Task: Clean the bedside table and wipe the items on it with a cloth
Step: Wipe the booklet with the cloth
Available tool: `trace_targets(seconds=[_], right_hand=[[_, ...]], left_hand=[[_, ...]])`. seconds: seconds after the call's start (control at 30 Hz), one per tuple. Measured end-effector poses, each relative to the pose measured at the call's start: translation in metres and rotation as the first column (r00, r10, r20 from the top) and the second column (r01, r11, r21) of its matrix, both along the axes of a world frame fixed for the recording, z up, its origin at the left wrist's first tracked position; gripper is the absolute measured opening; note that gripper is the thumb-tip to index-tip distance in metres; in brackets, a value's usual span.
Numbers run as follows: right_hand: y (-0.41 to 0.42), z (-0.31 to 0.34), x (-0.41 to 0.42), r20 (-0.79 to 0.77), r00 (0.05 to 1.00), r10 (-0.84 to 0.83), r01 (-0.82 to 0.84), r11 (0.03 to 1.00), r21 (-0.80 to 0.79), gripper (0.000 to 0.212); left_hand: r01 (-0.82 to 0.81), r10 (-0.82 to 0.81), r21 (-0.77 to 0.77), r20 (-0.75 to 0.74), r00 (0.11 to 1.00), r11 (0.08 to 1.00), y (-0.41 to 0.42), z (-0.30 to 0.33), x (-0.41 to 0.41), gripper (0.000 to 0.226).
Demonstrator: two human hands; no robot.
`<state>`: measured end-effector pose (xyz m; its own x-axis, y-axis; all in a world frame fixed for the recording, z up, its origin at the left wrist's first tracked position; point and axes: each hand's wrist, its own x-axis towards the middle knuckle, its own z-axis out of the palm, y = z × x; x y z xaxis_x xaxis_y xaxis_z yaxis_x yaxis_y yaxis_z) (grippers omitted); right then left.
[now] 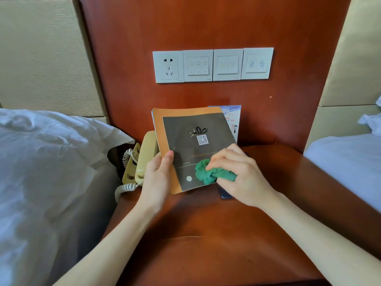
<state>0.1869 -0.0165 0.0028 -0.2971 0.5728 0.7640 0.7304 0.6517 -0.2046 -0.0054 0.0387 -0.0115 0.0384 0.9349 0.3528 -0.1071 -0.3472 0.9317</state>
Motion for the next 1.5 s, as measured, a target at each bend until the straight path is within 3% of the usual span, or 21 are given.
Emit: trace_targets(seconds=[0.1,0.2,0.37,0.5,0.63,0.8,0.97,1.13,1.3,1.5], right_hand=[[0.008,-0.001,0.02,-0.073,0.975,-0.208,0.213,0.975,0.064,0.029],[0.016,0.0,0.033,-0.247,0.894,-0.375,0.392,0.92,0.023,0.033],[0.021,0.007,0.036,-0.459,0.785,-0.416,0.414,0.904,-0.111,0.034],[0.014,0.01,0.019,-0.354,0.858,-0.371,0.371,0.926,-0.071,0.027],[0.003,0.005,-0.004,-0.139,0.975,-0.172,0.156,0.981,-0.116,0.039],[-0.009,-0.002,-0.019,-0.07,0.995,0.07,-0.083,0.975,-0.207,0.049],[-0.016,-0.002,-0.019,-0.018,0.983,0.185,-0.184,0.951,-0.25,0.04],[-0.014,0.002,-0.004,-0.082,0.988,0.132,-0.146,0.969,-0.198,0.032],[-0.005,0.002,0.023,-0.165,0.984,-0.061,0.032,0.984,-0.173,0.033],[0.008,-0.002,0.038,-0.343,0.883,-0.32,0.25,0.94,-0.233,0.028]], left_hand=[[0.052,-0.047,0.072,-0.075,0.996,0.996,-0.003,0.0,-0.001,0.028],[0.169,-0.159,0.05,-0.161,0.974,0.984,-0.009,-0.001,0.002,0.028],[0.229,-0.229,-0.028,-0.244,0.942,0.973,-0.018,-0.003,0.01,0.036],[0.227,-0.219,-0.008,-0.296,0.93,0.974,-0.022,-0.002,0.018,0.038],[0.183,-0.177,-0.002,-0.261,0.949,0.983,-0.02,-0.002,0.018,0.04],[0.143,-0.138,0.023,-0.144,0.98,0.989,-0.013,-0.002,0.012,0.035],[0.129,-0.128,0.019,-0.034,0.991,0.991,-0.008,-0.002,0.007,0.038],[0.058,-0.057,-0.029,0.036,0.998,0.998,0.002,-0.003,0.006,0.034],[0.047,-0.046,-0.017,0.06,0.997,0.999,0.008,-0.003,-0.001,0.033],[0.008,-0.005,-0.031,0.094,0.996,0.999,0.009,-0.002,-0.003,0.032]])
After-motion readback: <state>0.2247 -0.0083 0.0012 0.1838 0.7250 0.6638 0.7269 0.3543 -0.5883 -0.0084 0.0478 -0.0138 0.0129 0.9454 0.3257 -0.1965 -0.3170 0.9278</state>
